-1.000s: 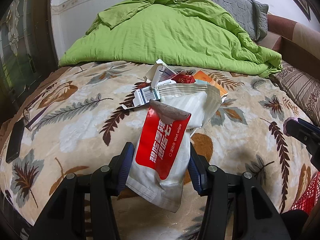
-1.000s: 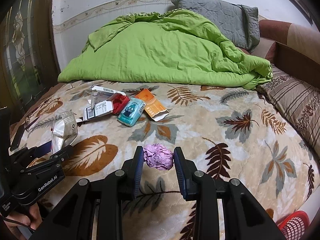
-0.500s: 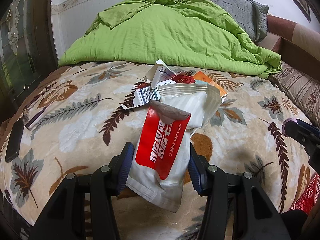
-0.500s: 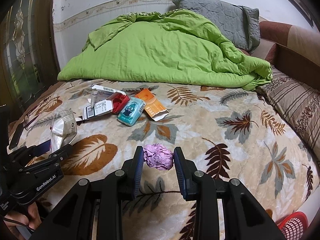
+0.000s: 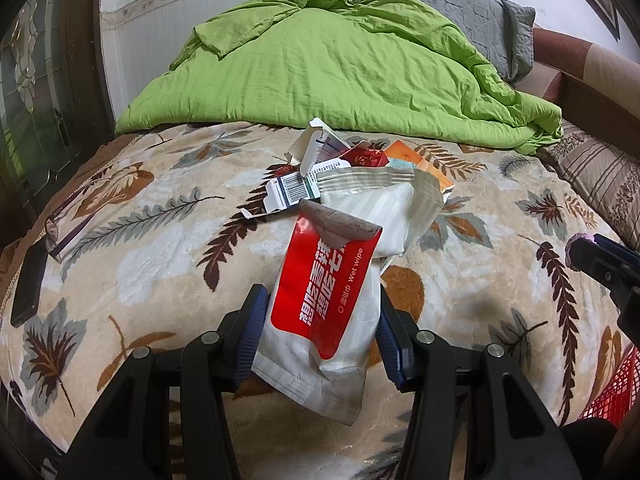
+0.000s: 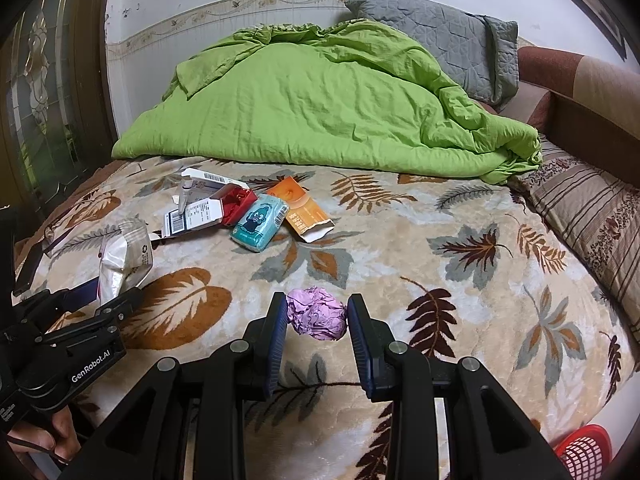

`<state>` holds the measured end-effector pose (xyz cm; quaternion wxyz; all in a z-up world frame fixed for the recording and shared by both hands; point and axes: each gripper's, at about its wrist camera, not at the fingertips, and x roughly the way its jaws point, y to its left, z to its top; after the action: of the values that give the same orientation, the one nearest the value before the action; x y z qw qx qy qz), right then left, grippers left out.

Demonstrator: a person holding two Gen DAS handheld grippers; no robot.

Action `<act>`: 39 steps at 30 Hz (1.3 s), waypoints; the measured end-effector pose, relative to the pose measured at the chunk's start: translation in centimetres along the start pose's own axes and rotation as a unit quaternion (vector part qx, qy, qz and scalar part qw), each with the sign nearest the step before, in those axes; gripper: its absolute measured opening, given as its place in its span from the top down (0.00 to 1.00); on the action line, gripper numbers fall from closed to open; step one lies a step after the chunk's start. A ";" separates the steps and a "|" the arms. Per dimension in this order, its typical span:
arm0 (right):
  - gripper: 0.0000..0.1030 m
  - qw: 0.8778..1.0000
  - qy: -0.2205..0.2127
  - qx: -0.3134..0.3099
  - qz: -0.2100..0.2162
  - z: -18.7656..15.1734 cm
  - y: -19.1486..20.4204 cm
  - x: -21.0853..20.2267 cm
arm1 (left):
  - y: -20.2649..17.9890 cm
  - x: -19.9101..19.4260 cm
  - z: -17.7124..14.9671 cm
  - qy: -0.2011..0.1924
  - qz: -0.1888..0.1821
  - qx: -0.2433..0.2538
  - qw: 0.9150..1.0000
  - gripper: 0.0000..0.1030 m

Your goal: Collect trash

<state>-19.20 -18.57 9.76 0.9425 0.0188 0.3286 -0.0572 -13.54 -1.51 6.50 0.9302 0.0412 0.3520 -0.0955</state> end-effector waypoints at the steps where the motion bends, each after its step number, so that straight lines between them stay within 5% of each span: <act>1: 0.68 1.000 0.000 0.000 0.000 0.0 0.0 0.0 | -0.1 0.0 0.0 0.000 -0.001 0.000 1.000 0.51; 39: 0.68 1.000 0.000 -0.001 0.000 0.1 -0.1 -0.1 | -0.4 -0.1 0.0 -0.001 0.001 0.001 1.000 0.51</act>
<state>-19.28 -18.70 9.89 0.9426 0.0175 0.3286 -0.0566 -13.75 -1.90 6.55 0.9305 0.0427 0.3511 -0.0955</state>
